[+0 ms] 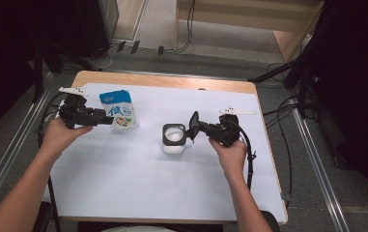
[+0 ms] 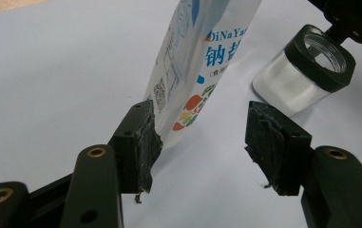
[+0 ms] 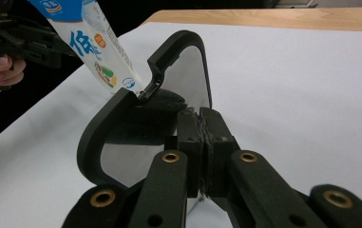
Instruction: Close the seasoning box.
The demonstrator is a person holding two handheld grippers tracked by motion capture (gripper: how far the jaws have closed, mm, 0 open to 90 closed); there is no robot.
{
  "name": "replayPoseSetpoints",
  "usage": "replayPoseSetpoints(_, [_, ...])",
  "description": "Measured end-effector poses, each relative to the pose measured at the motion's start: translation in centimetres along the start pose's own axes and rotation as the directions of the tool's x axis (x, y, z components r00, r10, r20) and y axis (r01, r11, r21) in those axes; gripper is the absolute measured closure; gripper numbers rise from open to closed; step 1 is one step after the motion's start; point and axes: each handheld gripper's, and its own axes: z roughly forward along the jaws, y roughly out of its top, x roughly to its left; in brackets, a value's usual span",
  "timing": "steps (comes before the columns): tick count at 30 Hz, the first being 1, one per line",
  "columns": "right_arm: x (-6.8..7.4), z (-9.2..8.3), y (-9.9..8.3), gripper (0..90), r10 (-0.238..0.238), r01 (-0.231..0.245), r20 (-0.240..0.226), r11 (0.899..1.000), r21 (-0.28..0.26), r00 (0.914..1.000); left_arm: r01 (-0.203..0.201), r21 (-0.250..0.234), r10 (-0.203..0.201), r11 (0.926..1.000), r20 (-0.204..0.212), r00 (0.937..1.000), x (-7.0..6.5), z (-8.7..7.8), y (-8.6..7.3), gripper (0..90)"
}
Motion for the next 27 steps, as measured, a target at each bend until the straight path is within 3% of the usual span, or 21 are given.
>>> replayPoseSetpoints(6, [0.2,0.2,0.2,89.0,-0.001,0.001,-0.012,1.000,0.002,0.9999,0.013,-0.035,-0.012,0.9993,0.008,0.9999,-0.6,-0.1,-0.5,45.7])
replayPoseSetpoints(11, [0.3,0.4,0.2,89.0,-0.005,0.005,-0.025,1.000,0.000,0.9997,0.013,-0.043,-0.014,0.9990,-0.019,0.9997,-1.2,-0.1,-1.4,45.1])
replayPoseSetpoints(15, [0.5,0.7,0.3,88.8,-0.011,0.011,-0.036,1.000,0.003,0.9993,0.012,-0.021,-0.013,0.9997,-0.029,0.9995,-1.5,-0.2,-2.0,44.4])
replayPoseSetpoints(20, [0.7,1.1,0.3,88.6,-0.014,0.015,-0.040,1.000,0.008,0.9991,0.005,-0.034,-0.006,0.9994,-0.019,0.9998,-1.9,-0.4,-2.7,44.3])
replayPoseSetpoints(23, [0.7,1.3,0.3,88.6,-0.012,0.013,-0.042,1.000,0.011,0.9990,-0.002,-0.007,0.002,1.0000,-0.041,0.9992,-2.0,-0.3,-3.1,44.2])
replayPoseSetpoints(27, [0.8,1.6,0.2,88.3,-0.012,0.013,-0.042,1.000,0.018,0.9990,-0.004,-0.011,0.004,0.9999,-0.029,0.9996,-2.1,-0.4,-3.2,43.7])
